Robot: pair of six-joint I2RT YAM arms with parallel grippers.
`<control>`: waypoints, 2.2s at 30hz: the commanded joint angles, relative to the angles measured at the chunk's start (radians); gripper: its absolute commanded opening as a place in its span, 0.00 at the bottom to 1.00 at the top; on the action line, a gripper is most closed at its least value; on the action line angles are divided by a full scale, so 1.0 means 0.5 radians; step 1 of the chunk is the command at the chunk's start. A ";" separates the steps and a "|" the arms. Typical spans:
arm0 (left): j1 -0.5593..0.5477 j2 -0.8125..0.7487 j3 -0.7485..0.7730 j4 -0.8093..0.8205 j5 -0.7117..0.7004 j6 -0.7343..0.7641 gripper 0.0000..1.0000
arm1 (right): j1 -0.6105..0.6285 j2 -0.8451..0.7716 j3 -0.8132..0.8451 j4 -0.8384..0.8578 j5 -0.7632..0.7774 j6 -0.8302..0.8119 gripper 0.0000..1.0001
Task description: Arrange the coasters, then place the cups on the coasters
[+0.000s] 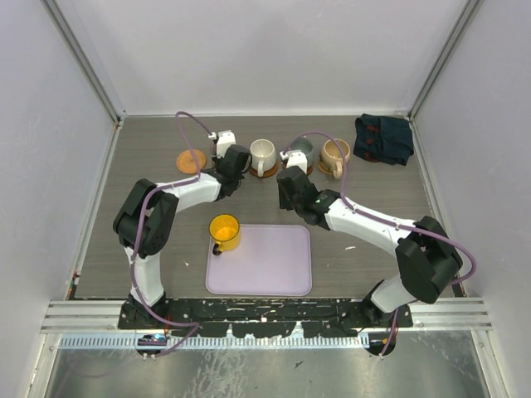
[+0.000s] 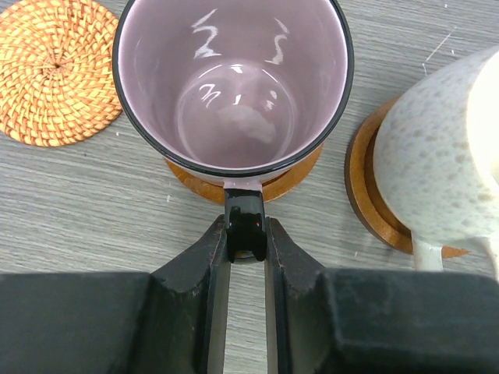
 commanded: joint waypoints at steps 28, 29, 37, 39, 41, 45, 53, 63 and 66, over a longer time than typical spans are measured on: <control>0.010 -0.207 -0.109 0.070 -0.030 0.175 0.87 | -0.007 0.073 0.094 0.102 -0.080 0.045 0.35; 0.010 -0.211 -0.110 0.067 -0.042 0.169 0.87 | -0.007 0.074 0.092 0.100 -0.081 0.045 0.35; 0.010 -0.242 -0.114 0.020 -0.130 0.164 0.87 | -0.007 0.070 0.095 0.102 -0.093 0.051 0.35; 0.012 -0.251 -0.120 0.012 -0.150 0.164 0.87 | -0.007 0.070 0.093 0.102 -0.103 0.054 0.35; 0.014 -0.266 -0.135 0.006 -0.161 0.164 0.87 | -0.009 0.070 0.096 0.102 -0.109 0.056 0.35; 0.025 -0.288 -0.173 -0.008 -0.178 0.144 0.87 | -0.007 0.070 0.095 0.102 -0.114 0.057 0.35; 0.051 -0.307 -0.204 -0.040 -0.212 0.122 0.87 | -0.008 0.085 0.097 0.102 -0.119 0.060 0.35; 0.080 -0.342 -0.249 -0.054 -0.222 0.090 0.87 | -0.007 0.111 0.104 0.102 -0.129 0.063 0.35; 0.089 -0.350 -0.264 -0.054 -0.214 0.082 0.87 | -0.007 0.116 0.103 0.098 -0.128 0.066 0.35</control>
